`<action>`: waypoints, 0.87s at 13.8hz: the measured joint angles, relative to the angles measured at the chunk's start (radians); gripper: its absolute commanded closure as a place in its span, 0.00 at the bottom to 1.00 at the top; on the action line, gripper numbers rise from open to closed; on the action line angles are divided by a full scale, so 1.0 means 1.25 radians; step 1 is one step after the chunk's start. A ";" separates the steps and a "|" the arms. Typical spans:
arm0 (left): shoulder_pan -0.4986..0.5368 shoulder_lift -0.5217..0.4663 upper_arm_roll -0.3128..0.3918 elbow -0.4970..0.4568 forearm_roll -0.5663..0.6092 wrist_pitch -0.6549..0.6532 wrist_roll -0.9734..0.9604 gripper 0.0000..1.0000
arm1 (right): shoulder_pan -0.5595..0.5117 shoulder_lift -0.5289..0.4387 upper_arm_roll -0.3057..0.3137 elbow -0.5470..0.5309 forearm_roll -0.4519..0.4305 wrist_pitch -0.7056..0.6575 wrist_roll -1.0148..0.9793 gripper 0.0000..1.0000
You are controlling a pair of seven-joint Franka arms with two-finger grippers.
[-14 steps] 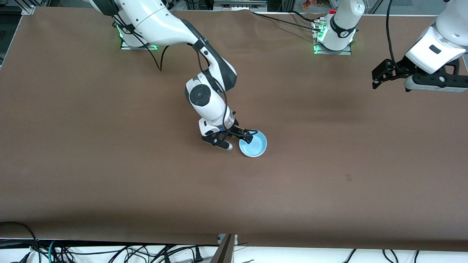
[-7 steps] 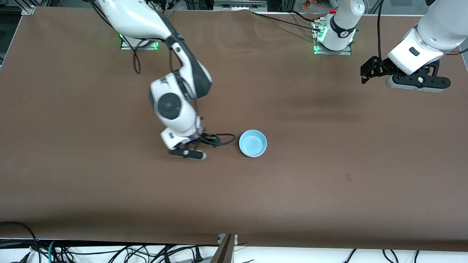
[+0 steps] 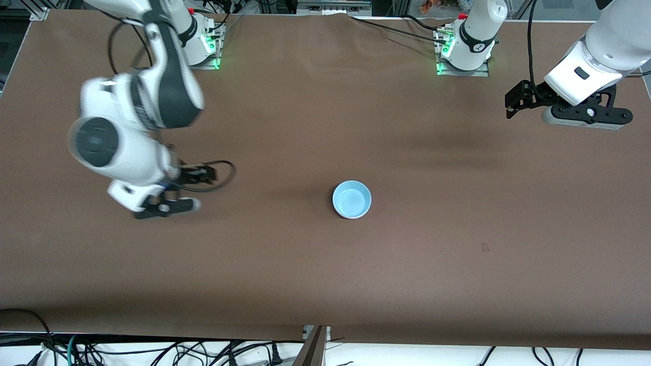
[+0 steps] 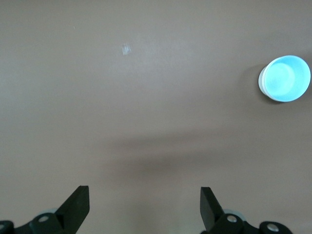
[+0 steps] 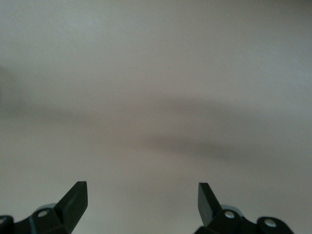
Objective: Stack pink and blue bowls on white bowl
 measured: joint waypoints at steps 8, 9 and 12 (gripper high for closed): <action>0.005 0.000 0.094 0.014 -0.101 0.068 -0.014 0.00 | -0.404 -0.236 0.297 -0.018 -0.128 -0.132 -0.021 0.00; 0.006 0.000 0.100 0.014 -0.102 0.068 -0.014 0.00 | -0.431 -0.264 0.315 -0.034 -0.133 -0.133 -0.025 0.00; 0.002 0.000 0.095 0.015 -0.099 0.068 -0.014 0.00 | -0.442 -0.305 0.344 -0.068 -0.174 -0.173 -0.032 0.00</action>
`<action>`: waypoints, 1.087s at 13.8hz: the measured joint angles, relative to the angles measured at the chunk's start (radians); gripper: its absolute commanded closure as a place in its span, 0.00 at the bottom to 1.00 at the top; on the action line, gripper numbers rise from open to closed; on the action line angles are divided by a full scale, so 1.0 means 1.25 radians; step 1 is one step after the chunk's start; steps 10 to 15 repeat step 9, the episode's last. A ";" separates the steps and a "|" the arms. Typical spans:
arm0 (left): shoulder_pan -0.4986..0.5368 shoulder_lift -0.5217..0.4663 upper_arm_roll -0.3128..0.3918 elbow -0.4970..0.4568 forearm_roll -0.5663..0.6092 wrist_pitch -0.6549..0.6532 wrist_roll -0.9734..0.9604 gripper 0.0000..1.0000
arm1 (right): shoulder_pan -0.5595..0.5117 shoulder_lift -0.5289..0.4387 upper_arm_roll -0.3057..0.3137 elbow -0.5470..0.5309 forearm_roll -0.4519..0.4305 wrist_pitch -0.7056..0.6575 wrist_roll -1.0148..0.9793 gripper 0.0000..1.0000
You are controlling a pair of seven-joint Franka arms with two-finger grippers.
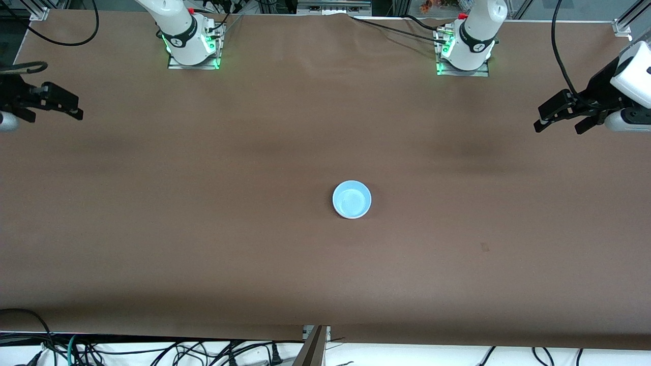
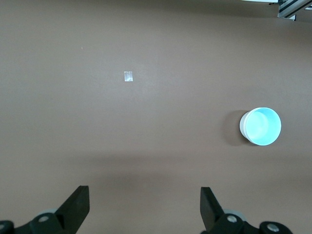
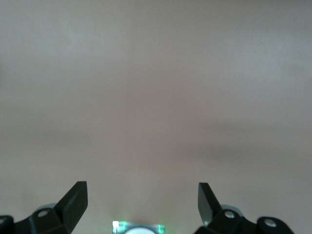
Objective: Stack pink and blue bowls on white bowl
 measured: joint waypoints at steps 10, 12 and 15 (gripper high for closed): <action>-0.005 0.002 -0.060 -0.001 0.095 -0.001 -0.005 0.00 | -0.007 0.001 0.060 -0.020 -0.011 -0.023 0.094 0.00; -0.005 0.002 -0.060 -0.001 0.095 -0.001 -0.005 0.00 | -0.007 0.001 0.060 -0.020 -0.011 -0.023 0.094 0.00; -0.005 0.002 -0.060 -0.001 0.095 -0.001 -0.005 0.00 | -0.007 0.001 0.060 -0.020 -0.011 -0.023 0.094 0.00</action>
